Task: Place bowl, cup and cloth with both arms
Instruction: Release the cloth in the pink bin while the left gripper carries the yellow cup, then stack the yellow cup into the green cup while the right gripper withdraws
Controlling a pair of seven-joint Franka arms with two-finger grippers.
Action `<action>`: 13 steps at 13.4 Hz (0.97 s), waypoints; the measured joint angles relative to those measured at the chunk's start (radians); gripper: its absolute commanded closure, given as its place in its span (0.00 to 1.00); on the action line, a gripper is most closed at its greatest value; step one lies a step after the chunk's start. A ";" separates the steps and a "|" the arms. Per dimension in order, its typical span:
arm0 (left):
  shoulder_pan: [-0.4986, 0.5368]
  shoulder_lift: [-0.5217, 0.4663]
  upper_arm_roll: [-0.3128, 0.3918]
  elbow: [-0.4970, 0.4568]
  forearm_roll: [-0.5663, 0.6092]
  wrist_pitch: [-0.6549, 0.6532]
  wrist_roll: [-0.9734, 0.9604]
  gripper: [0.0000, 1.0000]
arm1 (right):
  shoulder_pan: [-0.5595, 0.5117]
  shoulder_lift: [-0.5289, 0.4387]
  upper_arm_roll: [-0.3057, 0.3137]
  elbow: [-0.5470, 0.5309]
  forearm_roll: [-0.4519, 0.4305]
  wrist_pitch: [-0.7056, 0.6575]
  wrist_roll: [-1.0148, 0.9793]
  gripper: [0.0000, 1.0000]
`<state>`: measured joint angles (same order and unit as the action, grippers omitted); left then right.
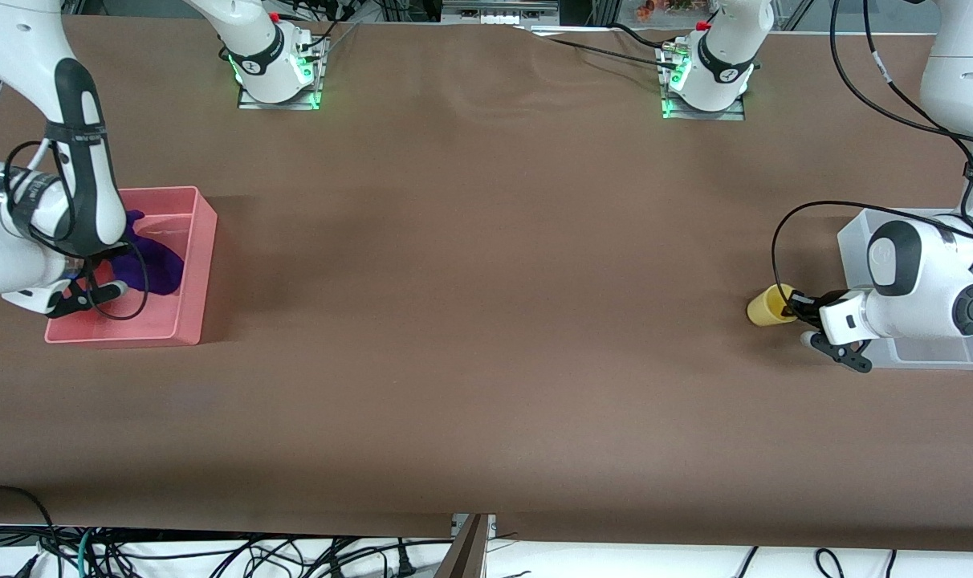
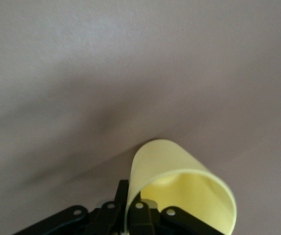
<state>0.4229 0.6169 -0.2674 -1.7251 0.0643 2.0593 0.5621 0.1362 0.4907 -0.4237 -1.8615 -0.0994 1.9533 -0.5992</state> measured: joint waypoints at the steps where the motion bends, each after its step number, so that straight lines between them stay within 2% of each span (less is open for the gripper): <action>1: 0.000 -0.014 -0.001 0.015 0.000 -0.019 0.000 1.00 | 0.000 0.015 0.001 -0.002 0.011 0.022 0.000 1.00; 2: 0.001 -0.035 -0.001 0.042 0.000 -0.068 0.000 1.00 | 0.000 0.031 0.001 -0.004 0.031 0.039 0.000 1.00; 3: 0.002 -0.059 0.000 0.083 0.002 -0.147 0.000 1.00 | 0.001 0.045 0.002 -0.005 0.051 0.047 0.000 0.56; 4: 0.004 -0.082 0.002 0.138 0.024 -0.236 0.008 1.00 | 0.001 0.057 0.003 -0.005 0.064 0.052 0.000 0.02; 6: 0.016 -0.113 0.005 0.245 0.157 -0.364 0.069 1.00 | 0.004 0.060 0.004 -0.001 0.075 0.053 0.002 0.00; 9: 0.076 -0.128 0.020 0.287 0.313 -0.387 0.214 1.00 | 0.009 -0.005 0.006 0.034 0.102 0.009 0.002 0.00; 11: 0.157 -0.108 0.023 0.265 0.374 -0.283 0.303 1.00 | 0.011 -0.083 0.033 0.119 0.116 -0.154 0.002 0.00; 13: 0.244 -0.064 0.027 0.221 0.380 -0.116 0.398 1.00 | 0.014 -0.151 0.103 0.266 0.121 -0.386 0.012 0.00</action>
<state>0.6669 0.5532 -0.2405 -1.5046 0.4440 1.9438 0.9603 0.1502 0.3397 -0.3206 -1.5953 0.0215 1.5675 -0.5877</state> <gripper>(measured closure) 0.960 0.004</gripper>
